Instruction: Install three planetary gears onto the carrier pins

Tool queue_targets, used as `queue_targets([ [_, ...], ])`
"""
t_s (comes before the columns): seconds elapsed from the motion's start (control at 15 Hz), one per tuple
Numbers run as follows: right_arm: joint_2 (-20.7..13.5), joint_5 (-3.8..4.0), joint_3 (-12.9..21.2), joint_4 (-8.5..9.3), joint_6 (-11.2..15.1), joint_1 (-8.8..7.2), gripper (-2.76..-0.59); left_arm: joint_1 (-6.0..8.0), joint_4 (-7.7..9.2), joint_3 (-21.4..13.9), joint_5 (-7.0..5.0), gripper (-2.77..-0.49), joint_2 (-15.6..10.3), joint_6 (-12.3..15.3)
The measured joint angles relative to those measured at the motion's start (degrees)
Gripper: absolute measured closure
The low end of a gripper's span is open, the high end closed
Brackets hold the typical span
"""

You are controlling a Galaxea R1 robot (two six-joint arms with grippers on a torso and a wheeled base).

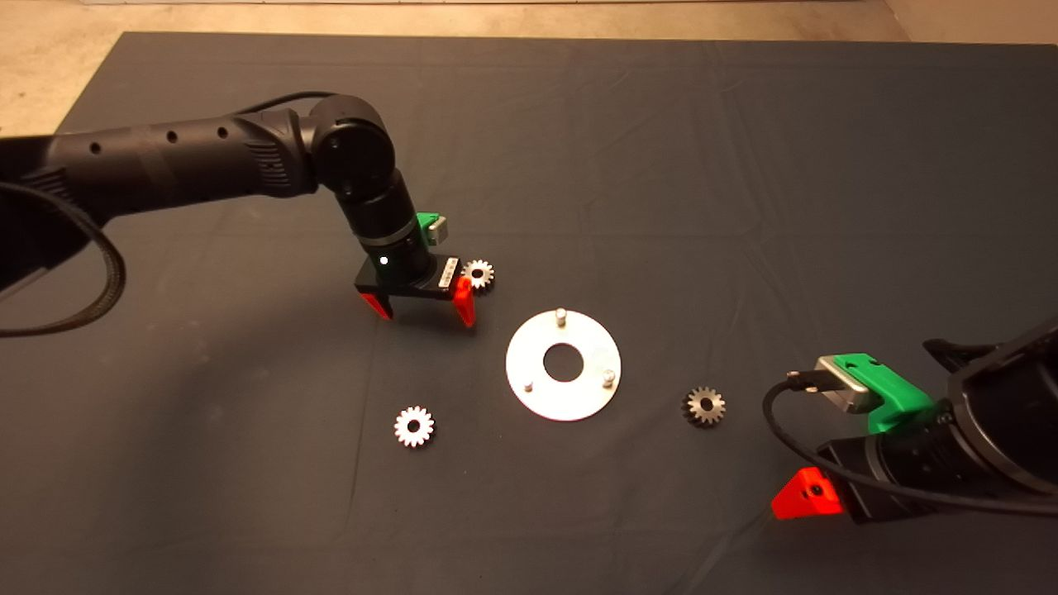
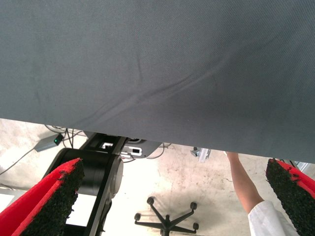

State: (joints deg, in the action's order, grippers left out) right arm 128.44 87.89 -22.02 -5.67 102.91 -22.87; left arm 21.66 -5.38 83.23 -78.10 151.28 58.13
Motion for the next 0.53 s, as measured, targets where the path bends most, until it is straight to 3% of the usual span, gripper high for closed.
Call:
queue_targets([
  [0.13,0.0,0.0,0.0,0.0,0.0,0.02,-2.75,0.72,0.11,2.4,0.09,-2.77,2.5,-2.5],
  [0.4,0.0,0.0,0.0,0.0,0.0,0.02,-2.75,4.43,0.23,5.5,-0.02,-2.77,5.4,-5.6],
  [0.53,0.0,0.02,0.0,0.0,0.0,0.02,-2.75,4.57,0.48,7.5,-1.17,-2.77,6.3,-6.9],
])
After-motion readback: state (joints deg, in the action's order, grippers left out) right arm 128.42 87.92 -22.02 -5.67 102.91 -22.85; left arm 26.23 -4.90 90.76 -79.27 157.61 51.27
